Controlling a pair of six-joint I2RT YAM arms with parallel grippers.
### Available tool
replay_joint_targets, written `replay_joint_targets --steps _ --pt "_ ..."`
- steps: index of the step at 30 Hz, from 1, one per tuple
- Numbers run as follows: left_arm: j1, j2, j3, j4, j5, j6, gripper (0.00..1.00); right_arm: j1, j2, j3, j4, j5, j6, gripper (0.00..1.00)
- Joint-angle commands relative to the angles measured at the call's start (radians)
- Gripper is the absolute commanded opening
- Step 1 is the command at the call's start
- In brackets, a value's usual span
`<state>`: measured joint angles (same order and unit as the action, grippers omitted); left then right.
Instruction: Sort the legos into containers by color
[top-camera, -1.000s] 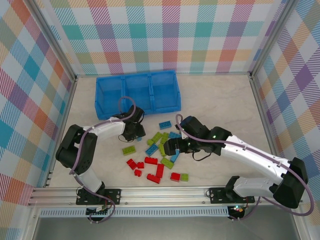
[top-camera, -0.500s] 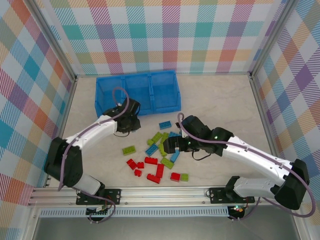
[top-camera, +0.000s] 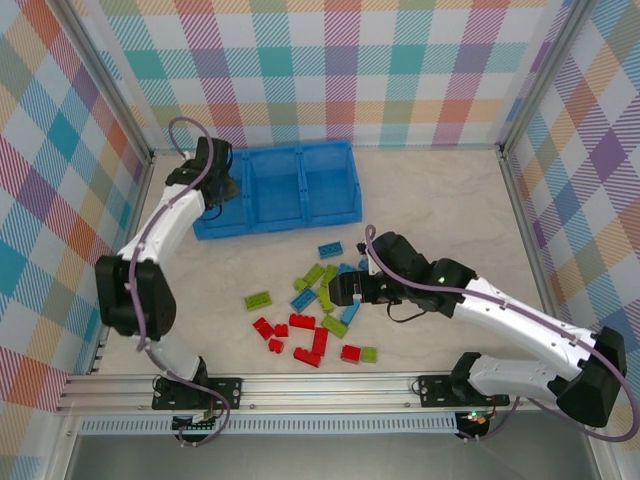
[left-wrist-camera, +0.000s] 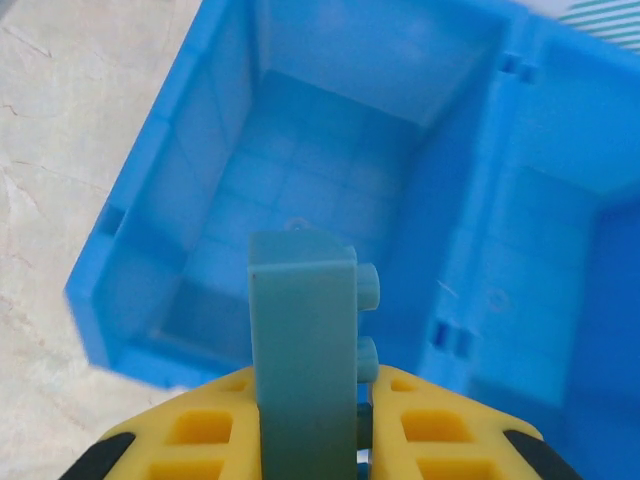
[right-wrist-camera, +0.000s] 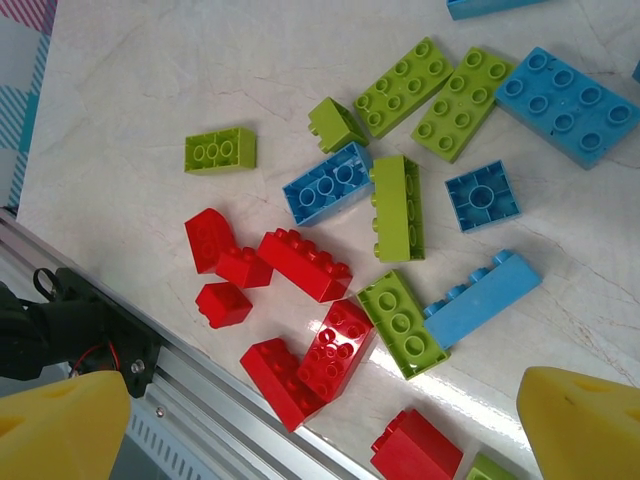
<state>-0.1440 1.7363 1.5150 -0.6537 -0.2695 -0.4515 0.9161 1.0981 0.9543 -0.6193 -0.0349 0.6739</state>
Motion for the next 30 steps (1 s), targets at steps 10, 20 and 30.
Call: replay_joint_targets --steps 10,20,30 --pt "0.072 0.233 0.176 -0.022 0.099 0.023 0.40 0.007 -0.046 -0.018 -0.036 0.002 0.031 1.00" --pt "0.057 -0.129 -0.035 0.003 0.269 -0.029 0.49 0.008 0.045 0.026 0.001 0.055 -0.002 1.00" --pt "-0.111 -0.725 -0.267 -0.153 0.411 0.334 0.58 0.033 0.437 0.270 0.019 0.116 -0.204 0.96"
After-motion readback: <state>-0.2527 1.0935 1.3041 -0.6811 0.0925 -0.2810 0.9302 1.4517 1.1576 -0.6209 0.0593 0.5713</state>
